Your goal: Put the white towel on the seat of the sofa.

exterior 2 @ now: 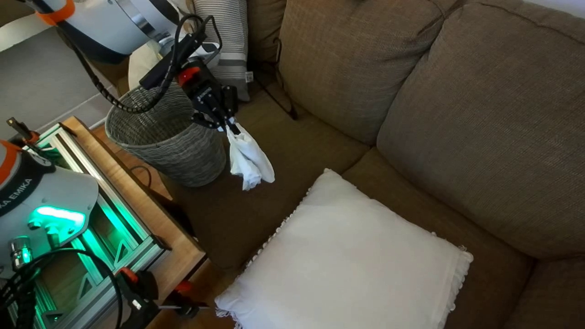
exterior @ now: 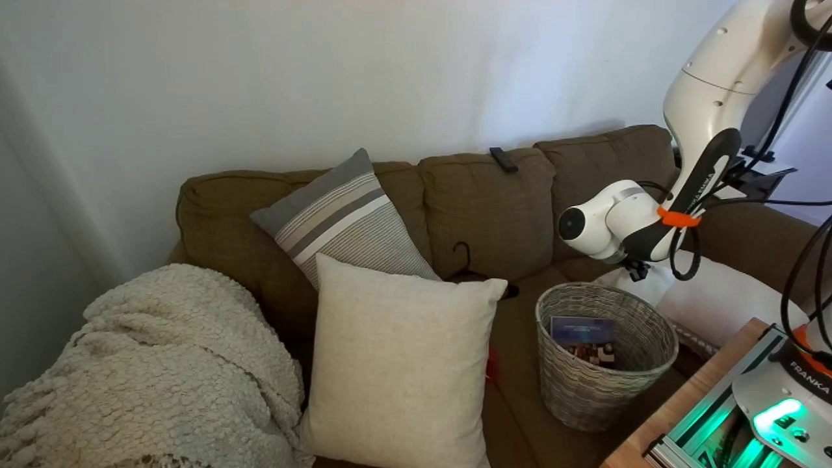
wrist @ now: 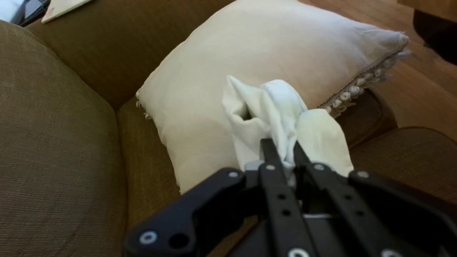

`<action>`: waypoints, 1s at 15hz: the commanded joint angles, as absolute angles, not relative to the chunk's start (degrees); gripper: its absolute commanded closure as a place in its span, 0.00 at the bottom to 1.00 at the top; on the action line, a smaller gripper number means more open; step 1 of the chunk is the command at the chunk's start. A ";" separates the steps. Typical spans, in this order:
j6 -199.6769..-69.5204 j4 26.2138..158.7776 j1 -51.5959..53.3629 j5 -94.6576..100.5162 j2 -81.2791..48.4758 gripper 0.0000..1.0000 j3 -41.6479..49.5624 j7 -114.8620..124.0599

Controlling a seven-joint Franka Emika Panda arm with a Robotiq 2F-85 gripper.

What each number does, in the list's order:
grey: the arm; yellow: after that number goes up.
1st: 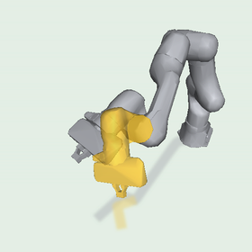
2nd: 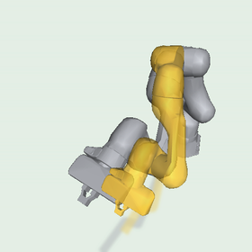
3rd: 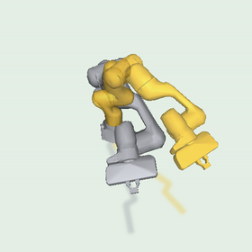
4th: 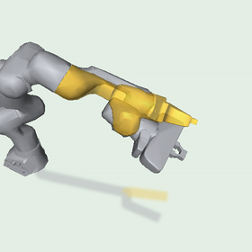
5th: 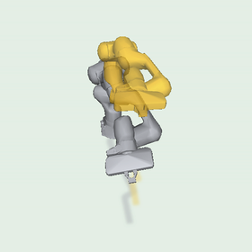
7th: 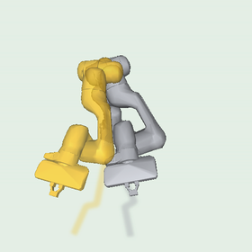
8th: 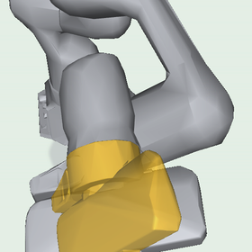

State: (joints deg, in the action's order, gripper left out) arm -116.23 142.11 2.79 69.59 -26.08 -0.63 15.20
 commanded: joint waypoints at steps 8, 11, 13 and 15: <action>-127.18 131.98 -1.98 95.00 -43.92 0.97 0.51 10.92; -127.90 127.26 -4.45 97.19 -48.31 0.97 1.23 5.96; -128.05 124.06 -5.76 96.31 -50.73 0.97 1.26 3.56; -129.63 120.38 -6.91 94.68 -52.76 0.97 0.11 2.19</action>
State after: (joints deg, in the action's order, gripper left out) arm -127.49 125.75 -5.00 95.16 -47.23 1.33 4.24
